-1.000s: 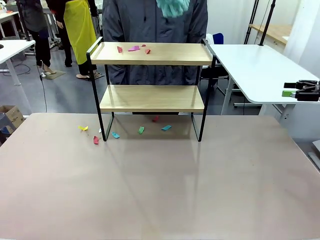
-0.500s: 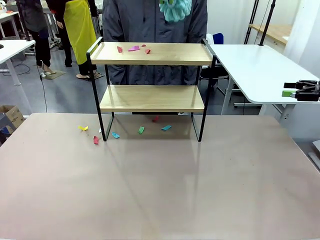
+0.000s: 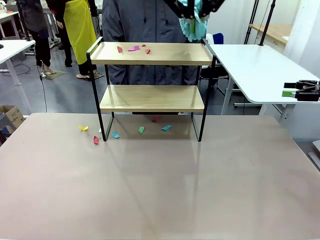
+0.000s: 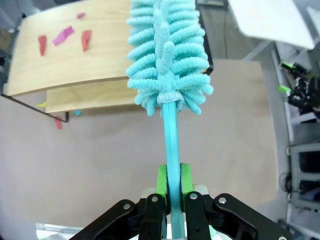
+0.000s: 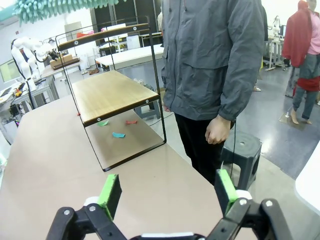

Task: Clean the shelf.
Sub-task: Clean the specific section of the Shelf indicated by the human with the Duster.

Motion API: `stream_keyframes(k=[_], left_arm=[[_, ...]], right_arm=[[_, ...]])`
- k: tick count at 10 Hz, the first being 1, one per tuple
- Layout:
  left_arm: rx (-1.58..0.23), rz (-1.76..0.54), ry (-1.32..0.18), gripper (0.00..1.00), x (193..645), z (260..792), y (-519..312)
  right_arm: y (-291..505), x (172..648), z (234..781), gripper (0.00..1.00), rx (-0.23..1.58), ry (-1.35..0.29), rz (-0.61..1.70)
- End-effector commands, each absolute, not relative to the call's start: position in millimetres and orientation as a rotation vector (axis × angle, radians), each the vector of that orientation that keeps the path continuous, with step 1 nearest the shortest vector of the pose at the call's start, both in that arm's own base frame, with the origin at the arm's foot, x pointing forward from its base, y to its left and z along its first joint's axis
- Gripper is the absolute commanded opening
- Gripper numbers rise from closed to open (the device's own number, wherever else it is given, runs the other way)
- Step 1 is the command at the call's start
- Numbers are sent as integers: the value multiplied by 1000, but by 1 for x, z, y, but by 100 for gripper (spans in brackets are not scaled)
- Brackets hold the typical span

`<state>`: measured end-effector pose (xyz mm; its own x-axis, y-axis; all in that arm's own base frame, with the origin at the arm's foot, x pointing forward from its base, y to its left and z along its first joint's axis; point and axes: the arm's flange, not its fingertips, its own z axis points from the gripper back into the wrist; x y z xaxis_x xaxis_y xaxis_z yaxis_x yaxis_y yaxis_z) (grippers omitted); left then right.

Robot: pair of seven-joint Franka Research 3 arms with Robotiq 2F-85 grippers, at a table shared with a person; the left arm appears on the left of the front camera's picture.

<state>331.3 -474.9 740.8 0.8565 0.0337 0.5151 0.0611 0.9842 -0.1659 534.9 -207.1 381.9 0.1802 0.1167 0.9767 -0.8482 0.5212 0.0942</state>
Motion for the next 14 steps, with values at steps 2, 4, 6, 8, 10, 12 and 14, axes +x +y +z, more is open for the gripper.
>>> stream_keyframes(k=[2, 4, 6, 8, 10, 12, 14], left_arm=[[-176, 42, -614, 13, 338, 722, -495], [-200, 19, -573, 13, 347, 703, -502], [-177, 32, -516, 13, 359, 678, -505], [-159, 39, -471, 13, 367, 669, -503], [-150, 31, -490, 13, 370, 665, -511], [-144, 43, -474, 13, 374, 662, -508], [-68, 12, -424, 13, 395, 663, -474]], right_arm=[[-205, 536, 384, 100, 761, -1199, 791], [-205, 536, 384, 100, 761, -1199, 791], [-205, 536, 384, 100, 761, -1199, 791], [-205, 536, 384, 100, 761, -1199, 791], [-205, 536, 384, 100, 761, -1199, 791], [-205, 536, 384, 100, 761, -1199, 791], [-205, 536, 384, 100, 761, -1199, 791]])
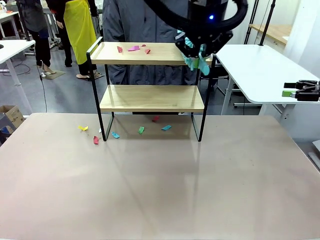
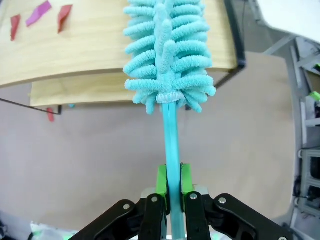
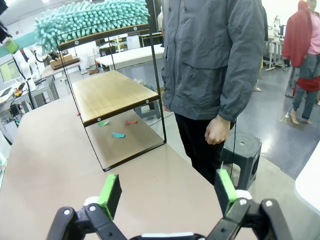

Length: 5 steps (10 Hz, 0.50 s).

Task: Clean the shelf.
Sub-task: Clean the specific section of the Shelf indicated by the human with the Duster.

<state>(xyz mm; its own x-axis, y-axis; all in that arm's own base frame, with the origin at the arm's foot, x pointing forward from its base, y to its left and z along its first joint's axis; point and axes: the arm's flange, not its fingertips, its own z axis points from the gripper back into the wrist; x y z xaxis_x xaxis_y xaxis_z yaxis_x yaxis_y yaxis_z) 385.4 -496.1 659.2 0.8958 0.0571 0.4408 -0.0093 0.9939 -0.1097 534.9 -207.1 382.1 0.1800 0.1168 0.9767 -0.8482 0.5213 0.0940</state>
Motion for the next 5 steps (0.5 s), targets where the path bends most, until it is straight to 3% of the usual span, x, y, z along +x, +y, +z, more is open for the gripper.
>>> stream_keyframes(k=[1, 5], left_arm=[[-38, 8, -396, 13, 404, 659, -453], [108, 56, -343, 13, 424, 648, -354]], right_arm=[[-205, 536, 384, 100, 761, -1199, 791], [-205, 536, 384, 100, 761, -1199, 791]])
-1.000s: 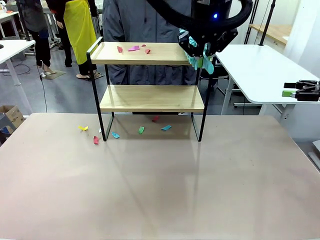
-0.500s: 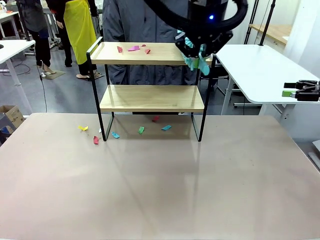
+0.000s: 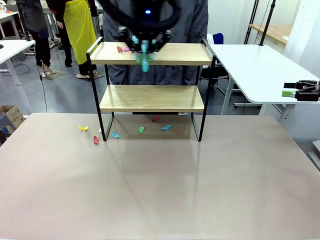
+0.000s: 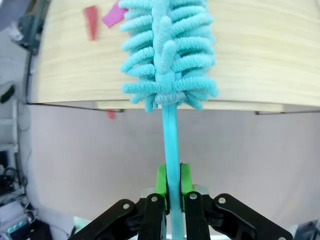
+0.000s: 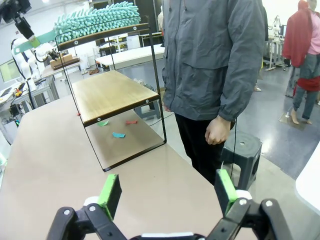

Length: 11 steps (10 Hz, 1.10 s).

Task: Clean the shelf.
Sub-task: Clean the specific section of the Shelf indicated by the human with the Duster.

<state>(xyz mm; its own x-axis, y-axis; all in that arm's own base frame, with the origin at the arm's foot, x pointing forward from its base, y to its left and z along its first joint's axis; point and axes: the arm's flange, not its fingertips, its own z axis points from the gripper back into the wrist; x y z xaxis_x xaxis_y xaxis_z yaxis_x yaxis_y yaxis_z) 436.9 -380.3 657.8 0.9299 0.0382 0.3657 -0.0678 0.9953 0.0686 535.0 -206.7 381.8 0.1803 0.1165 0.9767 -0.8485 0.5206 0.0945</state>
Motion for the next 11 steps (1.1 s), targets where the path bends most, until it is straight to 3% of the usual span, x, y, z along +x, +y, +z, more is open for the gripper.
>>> stream_keyframes(k=[1, 4, 5, 6, 7, 9, 11], left_arm=[[158, 81, -330, 13, 427, 643, -330], [378, 172, -359, 13, 420, 643, -267], [335, 178, -405, 13, 412, 652, -264], [176, 138, -451, 13, 401, 663, -274], [315, 165, -366, 13, 426, 650, -275], [315, 165, -366, 13, 426, 650, -275], [170, 149, -440, 13, 413, 668, -279]], right_arm=[[-205, 536, 384, 100, 761, -1199, 791], [-205, 536, 384, 100, 761, -1199, 791], [-205, 536, 384, 100, 761, -1199, 791], [-205, 536, 384, 100, 761, -1199, 791], [-205, 536, 384, 100, 761, -1199, 791], [-205, 536, 384, 100, 761, -1199, 791], [-205, 536, 384, 100, 761, -1199, 791]])
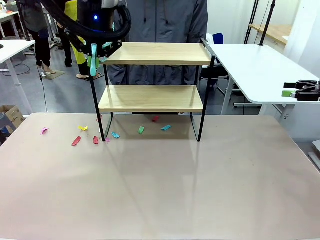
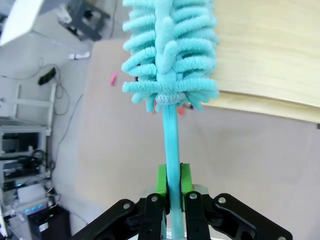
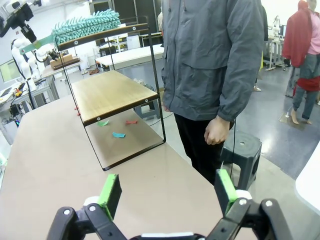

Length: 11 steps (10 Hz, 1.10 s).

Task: Clean the shelf.
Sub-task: Clean the specific section of the Shelf indicated by the human with the Duster.

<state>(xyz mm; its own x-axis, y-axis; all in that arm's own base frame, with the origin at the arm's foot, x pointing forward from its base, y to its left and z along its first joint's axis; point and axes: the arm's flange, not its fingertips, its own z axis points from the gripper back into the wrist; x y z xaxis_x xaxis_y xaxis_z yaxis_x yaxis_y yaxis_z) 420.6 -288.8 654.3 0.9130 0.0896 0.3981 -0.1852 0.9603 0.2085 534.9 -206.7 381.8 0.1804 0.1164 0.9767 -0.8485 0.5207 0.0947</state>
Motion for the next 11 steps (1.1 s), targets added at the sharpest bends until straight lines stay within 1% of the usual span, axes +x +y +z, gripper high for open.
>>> stream_keyframes(k=[1, 3, 5, 7, 8, 9, 10, 11], left_arm=[[117, 154, -482, 13, 406, 679, -267], [10, 84, -522, 13, 396, 694, -246], [-149, -90, -550, 13, 385, 705, -219], [-366, -377, -571, 13, 369, 716, -187], [-423, -540, -605, 13, 361, 720, -177], [-433, -729, -623, 13, 354, 718, -168], [-422, -823, -642, 13, 351, 717, -164], [-371, -968, -664, 13, 342, 715, -162]], right_arm=[[-205, 536, 384, 100, 761, -1199, 791], [-205, 536, 384, 100, 761, -1199, 791], [-205, 536, 384, 100, 761, -1199, 791], [-205, 536, 384, 100, 761, -1199, 791], [-205, 536, 384, 100, 761, -1199, 791], [-205, 536, 384, 100, 761, -1199, 791], [-205, 536, 384, 100, 761, -1199, 791], [-205, 536, 384, 100, 761, -1199, 791]])
